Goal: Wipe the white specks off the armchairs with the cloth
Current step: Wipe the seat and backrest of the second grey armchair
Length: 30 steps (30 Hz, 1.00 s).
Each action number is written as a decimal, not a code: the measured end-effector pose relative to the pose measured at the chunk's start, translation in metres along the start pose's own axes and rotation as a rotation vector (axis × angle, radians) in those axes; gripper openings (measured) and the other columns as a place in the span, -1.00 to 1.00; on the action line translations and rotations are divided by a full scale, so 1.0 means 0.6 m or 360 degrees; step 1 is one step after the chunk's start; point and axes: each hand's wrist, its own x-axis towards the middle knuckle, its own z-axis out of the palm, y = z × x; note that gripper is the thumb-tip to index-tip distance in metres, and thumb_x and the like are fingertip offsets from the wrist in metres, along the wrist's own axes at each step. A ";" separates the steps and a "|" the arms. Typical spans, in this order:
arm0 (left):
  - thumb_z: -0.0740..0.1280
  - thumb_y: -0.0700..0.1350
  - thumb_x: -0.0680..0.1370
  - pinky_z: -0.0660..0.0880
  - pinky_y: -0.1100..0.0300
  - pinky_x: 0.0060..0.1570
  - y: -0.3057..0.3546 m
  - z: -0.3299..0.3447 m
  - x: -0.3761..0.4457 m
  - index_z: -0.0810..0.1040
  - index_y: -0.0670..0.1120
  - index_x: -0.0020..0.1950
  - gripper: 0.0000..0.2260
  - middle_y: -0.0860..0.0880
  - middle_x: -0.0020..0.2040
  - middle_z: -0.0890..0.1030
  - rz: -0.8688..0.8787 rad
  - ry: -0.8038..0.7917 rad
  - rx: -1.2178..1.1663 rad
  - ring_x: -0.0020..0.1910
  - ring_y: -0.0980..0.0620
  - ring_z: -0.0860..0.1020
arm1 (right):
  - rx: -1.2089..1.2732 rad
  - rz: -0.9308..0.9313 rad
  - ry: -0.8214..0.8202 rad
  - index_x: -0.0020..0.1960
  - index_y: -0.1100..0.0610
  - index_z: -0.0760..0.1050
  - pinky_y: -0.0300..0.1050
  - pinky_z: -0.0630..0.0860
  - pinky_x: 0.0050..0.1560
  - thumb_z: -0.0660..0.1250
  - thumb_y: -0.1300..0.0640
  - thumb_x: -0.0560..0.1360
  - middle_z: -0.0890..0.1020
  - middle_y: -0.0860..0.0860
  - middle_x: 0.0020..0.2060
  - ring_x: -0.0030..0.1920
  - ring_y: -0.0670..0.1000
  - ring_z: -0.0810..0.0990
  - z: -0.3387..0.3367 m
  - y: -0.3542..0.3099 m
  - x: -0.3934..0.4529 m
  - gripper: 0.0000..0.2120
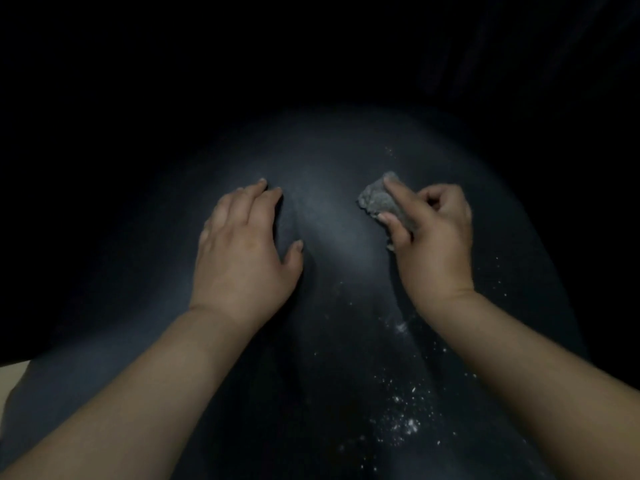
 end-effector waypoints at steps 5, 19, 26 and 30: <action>0.37 0.07 0.46 0.18 0.03 0.44 -0.004 -0.002 -0.001 0.28 -0.04 0.48 -0.38 0.01 0.48 0.29 0.0011 0.0002 -0.0035 0.46 -0.01 0.19 | 0.0111 0.0200 0.0067 0.28 -0.16 0.48 -0.03 0.46 0.18 0.39 0.09 0.51 0.33 -0.05 0.04 0.12 0.04 0.37 0.026 0.001 0.092 -0.63; 0.37 0.07 0.47 0.19 0.04 0.45 -0.013 -0.013 -0.001 0.25 -0.02 0.50 -0.37 0.03 0.49 0.27 0.0068 -0.0053 -0.0043 0.47 0.02 0.18 | 0.0216 0.0479 0.0206 0.21 0.00 0.54 -0.54 0.36 -0.06 0.38 0.02 0.51 0.33 -0.11 -0.03 -0.02 -0.33 0.34 0.042 0.007 0.154 -0.72; 0.39 0.02 0.45 0.28 0.00 0.40 -0.035 -0.025 -0.020 0.28 -0.03 0.47 -0.38 0.00 0.42 0.37 0.0044 -0.0059 -0.0035 0.41 -0.03 0.27 | 0.0041 -0.0295 -0.0243 0.23 0.00 0.57 -0.09 0.42 0.05 0.42 0.08 0.46 0.42 0.06 -0.03 -0.01 0.01 0.39 0.030 -0.054 -0.008 -0.67; 0.40 0.01 0.44 0.27 -0.01 0.41 -0.050 -0.029 -0.037 0.29 -0.04 0.47 -0.37 -0.01 0.43 0.36 0.0052 -0.0072 0.0007 0.42 -0.03 0.27 | 0.0054 0.0010 -0.0039 0.25 -0.07 0.56 0.11 0.50 0.06 0.43 0.11 0.47 0.35 0.02 -0.02 0.04 0.07 0.36 0.057 -0.057 0.054 -0.64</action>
